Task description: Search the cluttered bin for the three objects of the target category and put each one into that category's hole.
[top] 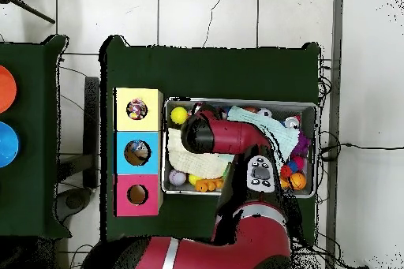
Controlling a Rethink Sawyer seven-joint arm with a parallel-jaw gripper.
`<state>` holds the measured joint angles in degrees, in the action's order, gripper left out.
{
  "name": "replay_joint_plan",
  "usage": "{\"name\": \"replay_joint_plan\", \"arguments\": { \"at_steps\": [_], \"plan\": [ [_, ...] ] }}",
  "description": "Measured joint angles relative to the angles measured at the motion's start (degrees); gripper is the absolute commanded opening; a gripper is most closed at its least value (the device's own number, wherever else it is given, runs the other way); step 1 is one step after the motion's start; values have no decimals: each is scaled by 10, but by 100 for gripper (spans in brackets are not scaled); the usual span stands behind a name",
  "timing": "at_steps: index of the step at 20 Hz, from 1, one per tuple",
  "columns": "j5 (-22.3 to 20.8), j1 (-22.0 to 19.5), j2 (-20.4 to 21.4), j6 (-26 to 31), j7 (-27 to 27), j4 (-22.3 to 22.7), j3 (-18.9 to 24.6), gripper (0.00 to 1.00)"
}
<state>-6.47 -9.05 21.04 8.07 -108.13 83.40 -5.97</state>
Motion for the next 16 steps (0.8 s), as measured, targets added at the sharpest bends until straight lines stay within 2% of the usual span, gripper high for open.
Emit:
{"name": "replay_joint_plan", "arguments": {
  "at_steps": [7, 16],
  "plan": [
    [3, 6, -7, 3, 0, -3, -5, 100],
    [33, 51, -18, 61, 0, -14, -37, 100]
  ]
}}
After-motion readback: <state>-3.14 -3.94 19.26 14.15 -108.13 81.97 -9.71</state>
